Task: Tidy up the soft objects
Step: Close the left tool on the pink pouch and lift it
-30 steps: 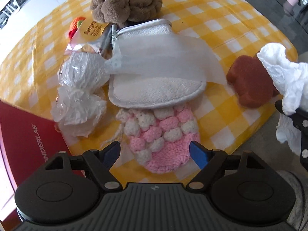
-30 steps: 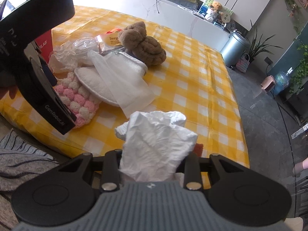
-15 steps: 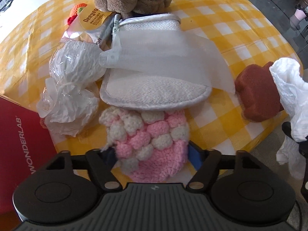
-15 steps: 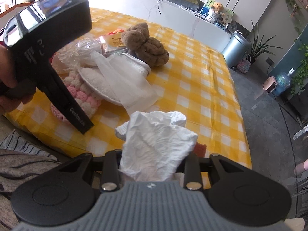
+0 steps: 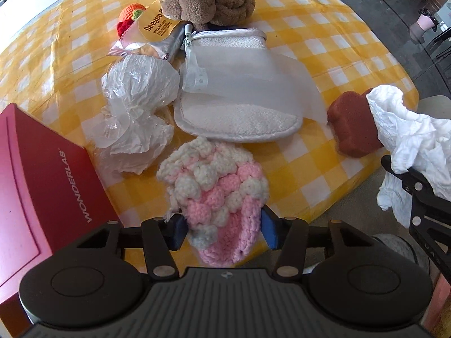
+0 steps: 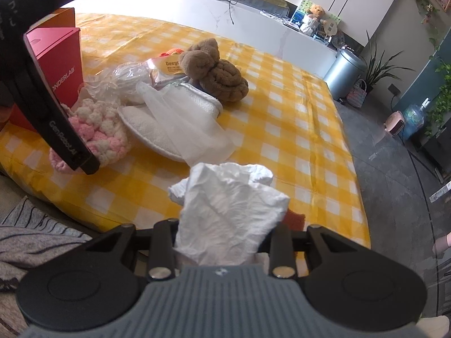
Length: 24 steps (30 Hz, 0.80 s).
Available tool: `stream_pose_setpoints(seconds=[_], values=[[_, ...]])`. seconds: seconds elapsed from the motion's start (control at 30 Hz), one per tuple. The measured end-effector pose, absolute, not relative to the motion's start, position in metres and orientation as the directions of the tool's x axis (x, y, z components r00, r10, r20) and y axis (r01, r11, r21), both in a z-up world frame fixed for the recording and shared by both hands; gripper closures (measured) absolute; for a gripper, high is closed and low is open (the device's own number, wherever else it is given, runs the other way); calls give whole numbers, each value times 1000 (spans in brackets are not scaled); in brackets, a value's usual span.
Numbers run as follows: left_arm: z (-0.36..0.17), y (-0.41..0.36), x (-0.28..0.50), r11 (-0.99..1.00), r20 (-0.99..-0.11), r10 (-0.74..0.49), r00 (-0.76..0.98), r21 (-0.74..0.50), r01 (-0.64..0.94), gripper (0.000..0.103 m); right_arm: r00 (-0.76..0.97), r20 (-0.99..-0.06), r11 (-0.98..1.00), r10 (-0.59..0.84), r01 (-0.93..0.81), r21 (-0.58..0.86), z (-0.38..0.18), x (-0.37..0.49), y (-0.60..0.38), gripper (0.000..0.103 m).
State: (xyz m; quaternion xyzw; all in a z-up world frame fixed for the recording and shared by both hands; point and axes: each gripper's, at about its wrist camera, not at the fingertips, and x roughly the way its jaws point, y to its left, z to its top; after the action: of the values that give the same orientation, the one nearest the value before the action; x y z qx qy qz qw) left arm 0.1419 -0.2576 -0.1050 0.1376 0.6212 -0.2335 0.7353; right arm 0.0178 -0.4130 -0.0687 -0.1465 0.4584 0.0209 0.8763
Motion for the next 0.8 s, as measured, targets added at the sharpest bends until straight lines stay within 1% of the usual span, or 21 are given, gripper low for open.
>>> stream_pose_setpoints(seconds=[0.13, 0.27, 0.33, 0.43, 0.63, 0.7, 0.8], values=[[-83, -242, 144, 850, -954, -245, 170, -127, 511, 43, 585, -806, 953, -91, -185, -241, -67, 17, -407, 73], [-69, -227, 152, 854, -920, -354, 169, -244, 459, 43, 594, -799, 957, -94, -168, -237, -66, 16, -406, 73], [-64, -222, 155, 848, -902, -391, 181, -276, 453, 43, 598, -796, 958, -96, -161, -237, -65, 16, -408, 73], [-64, -218, 155, 858, -904, -374, 207, -253, 447, 43, 604, -791, 961, -101, -147, -235, -63, 16, -411, 73], [-77, -219, 152, 859, -915, -354, 192, -237, 454, 43, 608, -788, 962, -100, -144, -233, -62, 16, -412, 73], [-72, -216, 148, 855, -912, -357, 200, -233, 463, 43, 609, -787, 961, -94, -150, -231, -62, 16, -410, 73], [-53, -204, 143, 845, -905, -384, 181, -266, 463, 43, 614, -784, 959, -87, -161, -232, -60, 14, -408, 73]])
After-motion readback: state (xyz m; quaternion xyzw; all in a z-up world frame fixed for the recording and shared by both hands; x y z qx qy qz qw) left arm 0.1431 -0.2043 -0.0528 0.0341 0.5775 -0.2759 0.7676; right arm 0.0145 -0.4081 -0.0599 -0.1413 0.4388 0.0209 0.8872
